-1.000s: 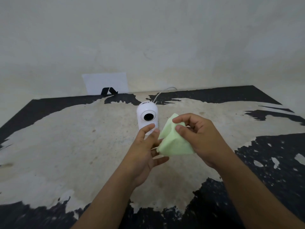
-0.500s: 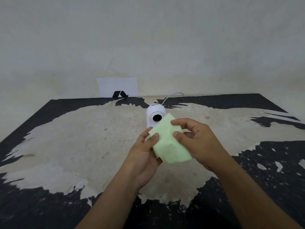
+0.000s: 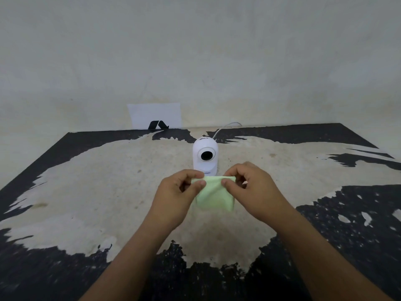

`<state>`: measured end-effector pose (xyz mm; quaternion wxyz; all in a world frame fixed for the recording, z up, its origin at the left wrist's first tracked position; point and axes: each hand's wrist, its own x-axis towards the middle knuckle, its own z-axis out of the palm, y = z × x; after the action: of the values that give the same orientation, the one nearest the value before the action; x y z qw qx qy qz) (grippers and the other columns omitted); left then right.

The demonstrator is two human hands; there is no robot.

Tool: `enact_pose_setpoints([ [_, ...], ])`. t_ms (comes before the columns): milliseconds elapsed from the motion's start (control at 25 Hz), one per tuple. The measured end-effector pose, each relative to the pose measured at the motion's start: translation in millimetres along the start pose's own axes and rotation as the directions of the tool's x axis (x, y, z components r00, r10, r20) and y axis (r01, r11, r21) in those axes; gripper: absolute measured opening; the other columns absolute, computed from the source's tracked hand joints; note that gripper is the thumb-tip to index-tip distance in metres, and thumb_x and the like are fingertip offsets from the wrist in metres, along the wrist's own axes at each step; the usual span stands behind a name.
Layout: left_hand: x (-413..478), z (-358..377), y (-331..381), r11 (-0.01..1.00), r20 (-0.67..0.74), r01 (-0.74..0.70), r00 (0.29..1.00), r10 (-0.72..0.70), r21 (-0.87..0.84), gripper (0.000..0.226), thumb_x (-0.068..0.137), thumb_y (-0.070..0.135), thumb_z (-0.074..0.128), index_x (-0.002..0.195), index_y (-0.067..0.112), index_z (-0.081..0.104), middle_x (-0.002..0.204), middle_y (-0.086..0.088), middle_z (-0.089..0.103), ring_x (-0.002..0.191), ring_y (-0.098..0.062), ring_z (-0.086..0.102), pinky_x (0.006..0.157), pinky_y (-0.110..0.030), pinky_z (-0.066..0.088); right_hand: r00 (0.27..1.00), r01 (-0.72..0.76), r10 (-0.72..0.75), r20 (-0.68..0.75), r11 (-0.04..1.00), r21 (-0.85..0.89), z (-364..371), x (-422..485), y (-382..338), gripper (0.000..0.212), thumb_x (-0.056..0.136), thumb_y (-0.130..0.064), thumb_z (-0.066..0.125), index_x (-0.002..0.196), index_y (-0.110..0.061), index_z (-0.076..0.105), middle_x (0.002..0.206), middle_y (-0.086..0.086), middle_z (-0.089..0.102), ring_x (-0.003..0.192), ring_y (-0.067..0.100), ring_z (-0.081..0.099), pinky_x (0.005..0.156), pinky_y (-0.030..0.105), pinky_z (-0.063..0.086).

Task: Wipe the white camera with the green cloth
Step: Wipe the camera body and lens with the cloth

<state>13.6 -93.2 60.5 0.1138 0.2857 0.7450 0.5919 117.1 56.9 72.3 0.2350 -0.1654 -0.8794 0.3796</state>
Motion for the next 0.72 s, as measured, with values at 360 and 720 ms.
enact_pose_setpoints([
  [360,25.5,3.4,4.5,0.999,0.087,0.024,0.996,-0.021,-0.034,0.007,0.085,0.012,0.064,0.080,0.015,0.069,0.071,-0.007,0.062,0.058,-0.005,0.049,0.059,-0.023,0.044,0.965,-0.213,0.087,0.246,0.806,0.552,9.0,16.8,8.3,0.009,0.085,-0.014,0.068,0.092,-0.019,0.065,0.072,-0.007,0.067,0.063,0.006,0.060,0.054,0.019,0.046],
  [720,91.4,11.5,-55.1,0.884,-0.024,0.157,0.986,-0.163,0.441,0.093,0.066,0.045,0.078,0.141,0.025,0.027,0.137,-0.005,0.046,0.127,-0.030,0.042,0.103,-0.050,0.038,0.911,-0.291,0.396,-0.114,0.814,0.503,12.3,82.5,40.0,0.017,0.093,-0.020,0.052,0.089,-0.029,0.066,0.091,-0.002,0.070,0.091,0.024,0.068,0.079,0.041,0.055],
])
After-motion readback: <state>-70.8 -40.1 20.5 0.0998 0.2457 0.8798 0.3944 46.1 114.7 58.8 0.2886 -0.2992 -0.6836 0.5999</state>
